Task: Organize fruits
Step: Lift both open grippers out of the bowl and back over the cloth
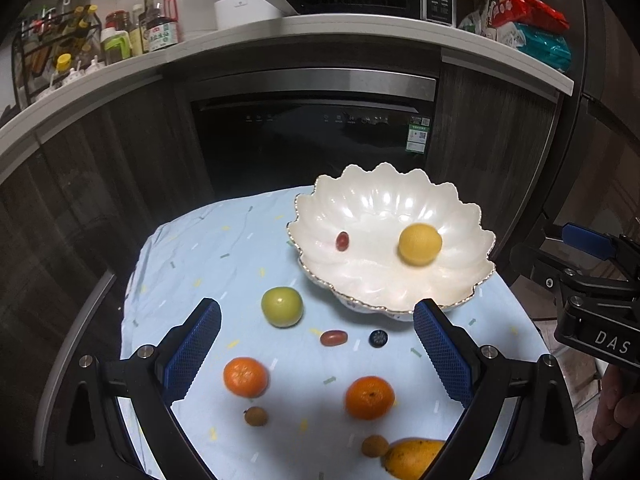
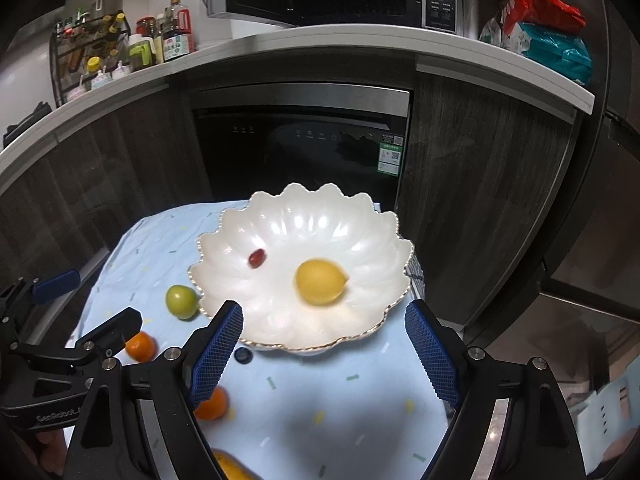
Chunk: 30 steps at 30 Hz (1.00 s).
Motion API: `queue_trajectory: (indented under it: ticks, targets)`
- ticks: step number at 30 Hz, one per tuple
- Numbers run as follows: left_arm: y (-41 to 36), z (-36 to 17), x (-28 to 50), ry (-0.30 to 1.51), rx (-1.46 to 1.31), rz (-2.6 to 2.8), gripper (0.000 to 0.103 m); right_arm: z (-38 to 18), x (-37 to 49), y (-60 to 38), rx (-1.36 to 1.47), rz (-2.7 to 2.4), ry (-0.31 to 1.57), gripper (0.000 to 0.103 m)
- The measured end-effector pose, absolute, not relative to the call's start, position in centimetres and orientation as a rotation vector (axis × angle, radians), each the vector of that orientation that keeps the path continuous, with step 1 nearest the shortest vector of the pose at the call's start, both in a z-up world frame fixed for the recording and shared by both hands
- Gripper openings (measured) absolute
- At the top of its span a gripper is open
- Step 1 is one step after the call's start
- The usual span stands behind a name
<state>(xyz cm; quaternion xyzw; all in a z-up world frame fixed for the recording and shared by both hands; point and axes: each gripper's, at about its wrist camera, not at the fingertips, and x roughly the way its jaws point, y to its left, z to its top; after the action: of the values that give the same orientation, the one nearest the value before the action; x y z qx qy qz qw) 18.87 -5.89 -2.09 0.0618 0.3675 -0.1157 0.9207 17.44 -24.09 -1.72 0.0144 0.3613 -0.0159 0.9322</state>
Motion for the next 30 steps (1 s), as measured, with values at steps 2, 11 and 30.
queue_trajectory:
  ticks: [2, 11, 30]
  targets:
    - [-5.5, -1.9, 18.3, 0.749, 0.122, -0.234, 0.098, -1.5, 17.0, -23.8, 0.024, -0.031, 0.734, 0.084]
    - [-3.7, -1.5, 16.4, 0.74, 0.107, -0.215, 0.098, -1.2, 15.3, -22.1, 0.024, -0.011, 0.732, 0.084]
    - [0.0, -2.8, 13.0, 0.76, 0.089, -0.172, 0.098, -2.8, 12.7, -18.7, -0.011, 0.032, 0.775, 0.084]
